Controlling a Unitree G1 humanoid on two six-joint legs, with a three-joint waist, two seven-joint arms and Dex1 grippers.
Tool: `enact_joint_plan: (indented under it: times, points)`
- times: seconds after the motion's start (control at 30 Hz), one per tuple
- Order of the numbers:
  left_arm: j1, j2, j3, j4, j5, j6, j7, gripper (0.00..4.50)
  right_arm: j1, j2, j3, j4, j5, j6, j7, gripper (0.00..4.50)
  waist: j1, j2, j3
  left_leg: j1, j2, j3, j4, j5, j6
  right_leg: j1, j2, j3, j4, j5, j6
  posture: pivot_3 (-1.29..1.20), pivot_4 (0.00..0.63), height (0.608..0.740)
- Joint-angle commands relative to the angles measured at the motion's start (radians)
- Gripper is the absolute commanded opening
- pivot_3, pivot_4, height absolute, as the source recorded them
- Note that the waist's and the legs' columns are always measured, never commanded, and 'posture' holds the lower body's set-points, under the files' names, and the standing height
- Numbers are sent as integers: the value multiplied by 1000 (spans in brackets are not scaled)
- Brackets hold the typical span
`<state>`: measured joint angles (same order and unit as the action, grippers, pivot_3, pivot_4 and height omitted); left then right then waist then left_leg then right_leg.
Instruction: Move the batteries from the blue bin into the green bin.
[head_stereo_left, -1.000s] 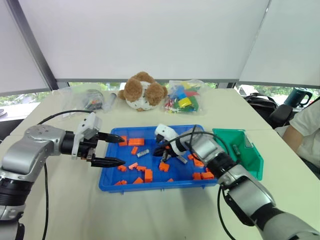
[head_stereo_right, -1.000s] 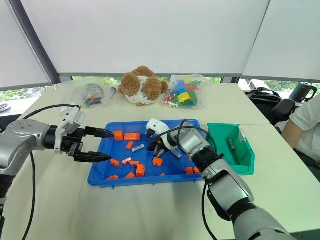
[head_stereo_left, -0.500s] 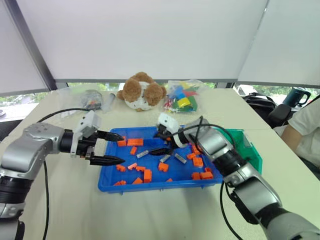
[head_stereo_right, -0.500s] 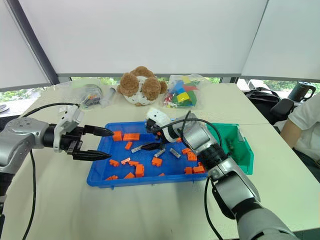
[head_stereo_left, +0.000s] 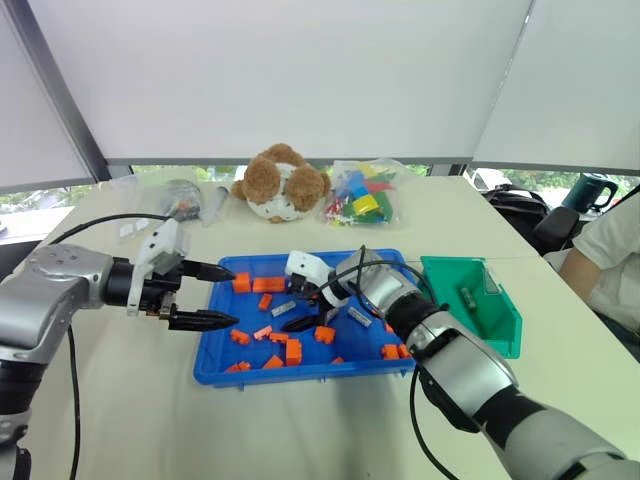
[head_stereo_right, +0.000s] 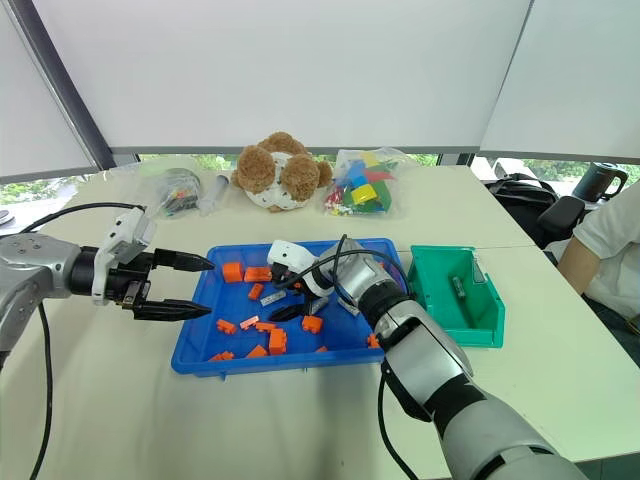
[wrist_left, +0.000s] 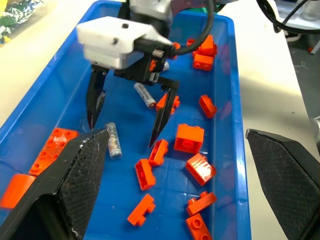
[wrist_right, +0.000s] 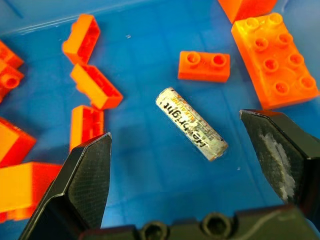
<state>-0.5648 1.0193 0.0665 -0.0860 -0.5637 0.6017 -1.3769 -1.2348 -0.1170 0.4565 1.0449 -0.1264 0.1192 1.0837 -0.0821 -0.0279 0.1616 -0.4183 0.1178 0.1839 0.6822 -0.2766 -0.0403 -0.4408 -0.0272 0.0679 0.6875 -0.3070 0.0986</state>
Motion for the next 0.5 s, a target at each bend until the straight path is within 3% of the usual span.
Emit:
enact_joint_plan:
  times: [0.03, 0.13, 0.23, 0.47, 0.5]
  points:
    - [2, 16, 43, -28, -12, -1, 13, 4500, -41, 26, -32, 85, -20, -34, -18, 4448, -1, 0, 0, 0, 0, 0, 0, 0, 0, 0, 0, 0, 0, 0, 0, 0, 150, 733]
    - [9, 15, 46, -34, -13, -3, 24, 4500, -53, 46, -51, 138, -25, -31, -16, 4448, -4, 0, 0, 0, 0, 0, 0, 0, 0, 0, 0, 0, 0, 0, 0, 0, 150, 733]
    - [16, 17, 51, -41, -16, -2, 32, 4500, -58, 62, -69, 166, -29, -22, -11, 3641, -16, 0, 0, 0, 0, 0, 0, 0, 0, 0, 0, -1, 0, 0, 0, 0, 150, 733]
    - [26, 17, 56, -47, -19, -3, 47, 4500, -61, 96, -92, 185, -48, -20, -21, 48, -28, 0, 0, 1, 0, -1, -1, 0, 0, 1, 0, -1, 1, 0, 0, 0, 150, 733]
    - [26, 17, 55, -47, -19, -3, 49, 4500, -60, 97, -93, 183, -52, -19, -21, 18, -30, 0, 0, 1, 0, -1, -1, 0, -1, 1, 0, -1, 1, 0, 0, 0, 150, 733]
